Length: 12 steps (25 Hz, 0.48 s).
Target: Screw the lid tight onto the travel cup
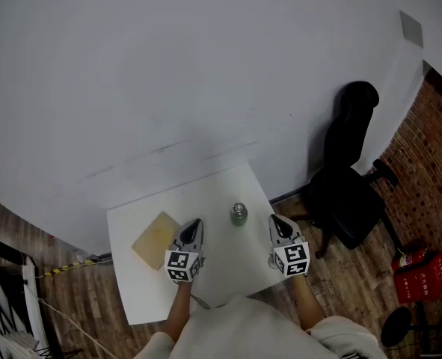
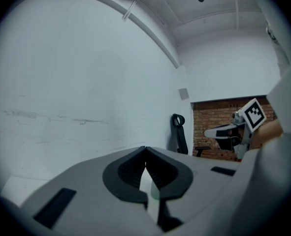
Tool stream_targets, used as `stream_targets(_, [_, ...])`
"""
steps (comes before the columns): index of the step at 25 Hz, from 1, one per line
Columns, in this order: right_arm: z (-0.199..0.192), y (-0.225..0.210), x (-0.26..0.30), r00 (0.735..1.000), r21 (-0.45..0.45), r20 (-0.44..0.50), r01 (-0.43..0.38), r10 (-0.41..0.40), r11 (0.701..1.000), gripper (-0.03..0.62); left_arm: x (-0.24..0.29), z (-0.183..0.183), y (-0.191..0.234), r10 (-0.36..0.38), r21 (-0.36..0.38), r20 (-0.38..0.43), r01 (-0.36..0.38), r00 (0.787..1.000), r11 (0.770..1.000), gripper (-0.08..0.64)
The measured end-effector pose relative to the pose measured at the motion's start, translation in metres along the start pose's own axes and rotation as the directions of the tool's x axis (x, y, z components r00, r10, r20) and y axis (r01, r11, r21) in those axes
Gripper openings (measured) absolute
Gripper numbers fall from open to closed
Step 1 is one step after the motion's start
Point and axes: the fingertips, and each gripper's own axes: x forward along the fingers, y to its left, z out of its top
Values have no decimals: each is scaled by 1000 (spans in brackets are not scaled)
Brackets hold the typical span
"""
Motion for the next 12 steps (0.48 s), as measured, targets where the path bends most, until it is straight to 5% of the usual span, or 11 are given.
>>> stream_targets(12, [-3, 3, -6, 1000, 2, -5, -5, 5, 1000, -2, -5, 1, -6, 3, 0, -5, -3, 1000, 1000, 8])
